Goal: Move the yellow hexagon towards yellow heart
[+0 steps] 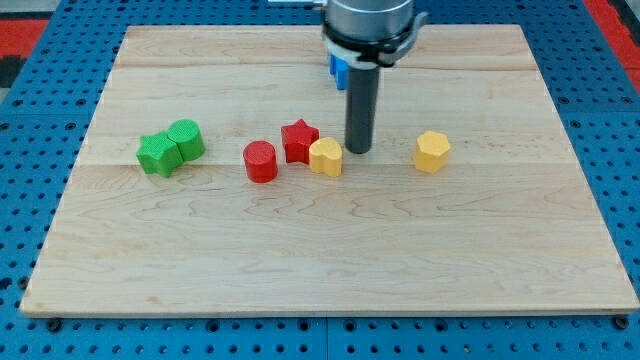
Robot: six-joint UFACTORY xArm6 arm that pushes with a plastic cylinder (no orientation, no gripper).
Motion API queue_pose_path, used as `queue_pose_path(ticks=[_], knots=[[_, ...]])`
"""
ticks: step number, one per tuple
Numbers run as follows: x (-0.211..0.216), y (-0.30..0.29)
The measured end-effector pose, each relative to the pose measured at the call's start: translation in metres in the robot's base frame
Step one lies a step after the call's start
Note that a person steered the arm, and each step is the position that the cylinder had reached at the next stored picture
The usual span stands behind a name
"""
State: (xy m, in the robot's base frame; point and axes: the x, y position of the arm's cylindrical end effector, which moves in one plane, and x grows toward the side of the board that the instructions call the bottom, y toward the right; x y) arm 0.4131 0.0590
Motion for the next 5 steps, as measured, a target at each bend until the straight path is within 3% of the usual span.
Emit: queue_pose_path(ticks=[2,5], knots=[[0.013,0.106],[0.077,0.138]])
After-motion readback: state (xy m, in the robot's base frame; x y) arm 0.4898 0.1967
